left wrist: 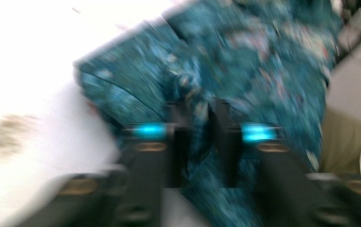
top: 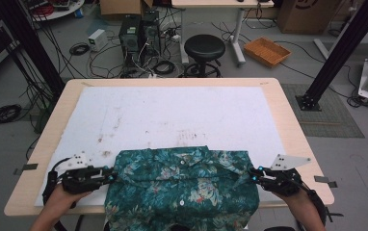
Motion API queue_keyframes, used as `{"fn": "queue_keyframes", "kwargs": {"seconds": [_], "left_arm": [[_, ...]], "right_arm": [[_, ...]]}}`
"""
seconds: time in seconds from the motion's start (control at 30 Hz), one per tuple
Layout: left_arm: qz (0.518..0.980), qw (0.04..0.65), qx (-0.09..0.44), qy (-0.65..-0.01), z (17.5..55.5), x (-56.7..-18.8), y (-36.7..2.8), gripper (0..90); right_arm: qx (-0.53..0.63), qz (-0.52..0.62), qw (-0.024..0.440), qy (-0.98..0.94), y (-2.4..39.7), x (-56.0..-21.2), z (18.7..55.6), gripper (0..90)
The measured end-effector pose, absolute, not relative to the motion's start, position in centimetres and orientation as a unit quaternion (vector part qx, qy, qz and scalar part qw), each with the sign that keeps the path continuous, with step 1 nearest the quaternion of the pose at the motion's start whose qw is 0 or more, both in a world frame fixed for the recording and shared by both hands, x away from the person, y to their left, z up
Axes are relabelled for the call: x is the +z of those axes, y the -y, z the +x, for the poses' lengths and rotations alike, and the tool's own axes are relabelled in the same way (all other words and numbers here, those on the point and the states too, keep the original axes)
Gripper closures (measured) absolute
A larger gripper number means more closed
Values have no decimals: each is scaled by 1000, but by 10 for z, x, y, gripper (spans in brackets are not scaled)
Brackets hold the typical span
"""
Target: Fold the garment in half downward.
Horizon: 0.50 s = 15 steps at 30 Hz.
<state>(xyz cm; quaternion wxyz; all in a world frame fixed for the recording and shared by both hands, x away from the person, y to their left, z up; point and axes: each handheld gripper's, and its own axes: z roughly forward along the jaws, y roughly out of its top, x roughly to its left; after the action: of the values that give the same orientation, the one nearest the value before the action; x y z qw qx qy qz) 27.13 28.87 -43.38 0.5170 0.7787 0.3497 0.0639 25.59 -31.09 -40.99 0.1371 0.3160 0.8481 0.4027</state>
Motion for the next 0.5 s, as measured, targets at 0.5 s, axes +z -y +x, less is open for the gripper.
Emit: {"fn": "queue_keyframes", "kwargs": {"seconds": [0.5], "left_arm": [[764,443,147,-446,335,-435,-256,371]], "right_arm": [[334,443,165,-816,292,-412,325,483]]}}
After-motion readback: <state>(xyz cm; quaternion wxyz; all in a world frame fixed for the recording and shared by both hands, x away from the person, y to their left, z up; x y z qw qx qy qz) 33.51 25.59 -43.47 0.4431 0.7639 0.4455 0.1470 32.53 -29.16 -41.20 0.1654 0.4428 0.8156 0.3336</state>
